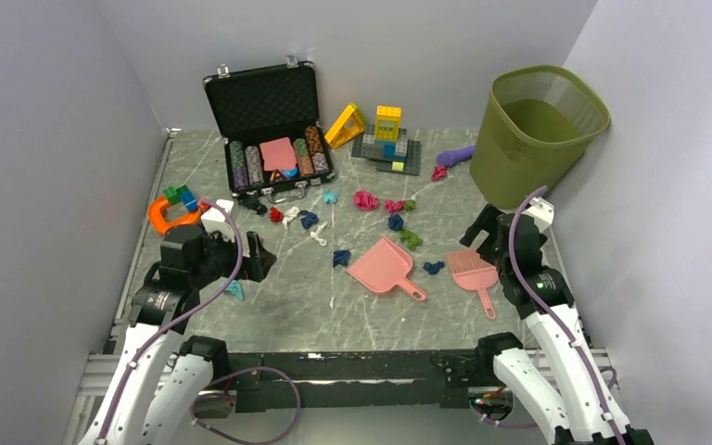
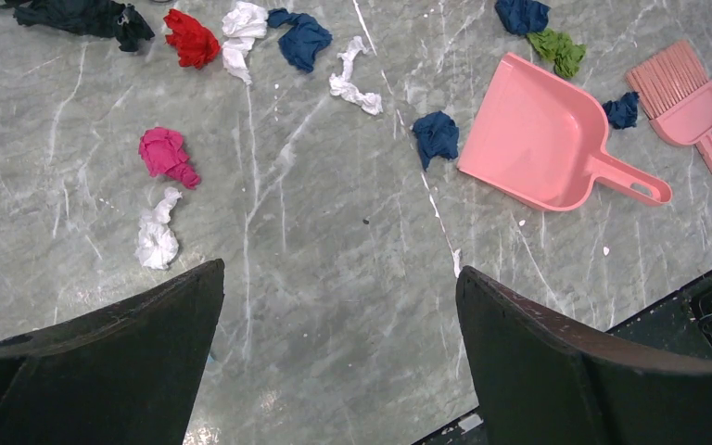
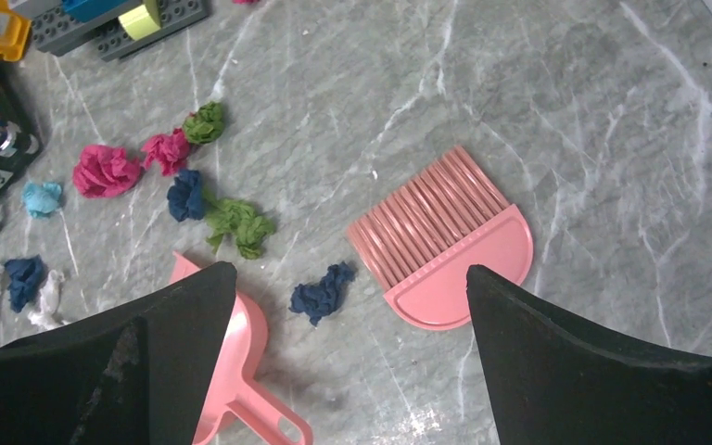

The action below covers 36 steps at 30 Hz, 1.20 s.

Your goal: Sweep away the paper scraps from the table

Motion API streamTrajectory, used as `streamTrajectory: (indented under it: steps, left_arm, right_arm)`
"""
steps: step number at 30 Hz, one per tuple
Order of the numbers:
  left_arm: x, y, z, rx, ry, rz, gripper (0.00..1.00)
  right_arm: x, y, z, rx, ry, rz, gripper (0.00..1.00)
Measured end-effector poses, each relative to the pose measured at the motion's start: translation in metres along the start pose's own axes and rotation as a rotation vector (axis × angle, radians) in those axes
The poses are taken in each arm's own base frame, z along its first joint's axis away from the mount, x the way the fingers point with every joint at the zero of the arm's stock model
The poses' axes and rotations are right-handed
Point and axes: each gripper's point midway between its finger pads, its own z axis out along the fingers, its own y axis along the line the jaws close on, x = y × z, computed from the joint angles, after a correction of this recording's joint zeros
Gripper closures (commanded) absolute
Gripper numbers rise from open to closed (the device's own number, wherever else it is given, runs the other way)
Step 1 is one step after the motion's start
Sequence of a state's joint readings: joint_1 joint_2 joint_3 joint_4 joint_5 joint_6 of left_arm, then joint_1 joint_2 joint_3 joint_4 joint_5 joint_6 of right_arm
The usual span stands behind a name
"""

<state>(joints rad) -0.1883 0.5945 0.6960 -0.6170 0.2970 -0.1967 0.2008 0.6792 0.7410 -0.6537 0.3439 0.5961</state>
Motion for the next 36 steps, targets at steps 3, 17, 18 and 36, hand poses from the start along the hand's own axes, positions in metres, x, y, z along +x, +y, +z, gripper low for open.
streamTrajectory:
  steps: [3, 17, 18, 36]
  left_arm:
    - [0.000, 0.000, 0.000, 0.001, 0.000, 0.001, 0.00]
    - [0.000, 0.000, 0.000, -0.001, 0.000, 0.001, 0.01]
    - [0.000, 0.000, 0.000, -0.001, 0.000, 0.001, 0.01]
    - [-0.003, -0.001, -0.003, 0.000, -0.020, 0.008, 0.01]
  right_arm:
    - [0.000, -0.003, 0.002, 0.020, -0.005, 0.004, 0.00]
    - [0.005, -0.014, 0.006, 0.074, -0.011, 0.005, 0.00]
    - [0.008, -0.016, 0.008, 0.080, -0.002, 0.005, 0.00]
    - [0.065, -0.071, 0.035, 0.402, 0.224, 0.150, 0.03]
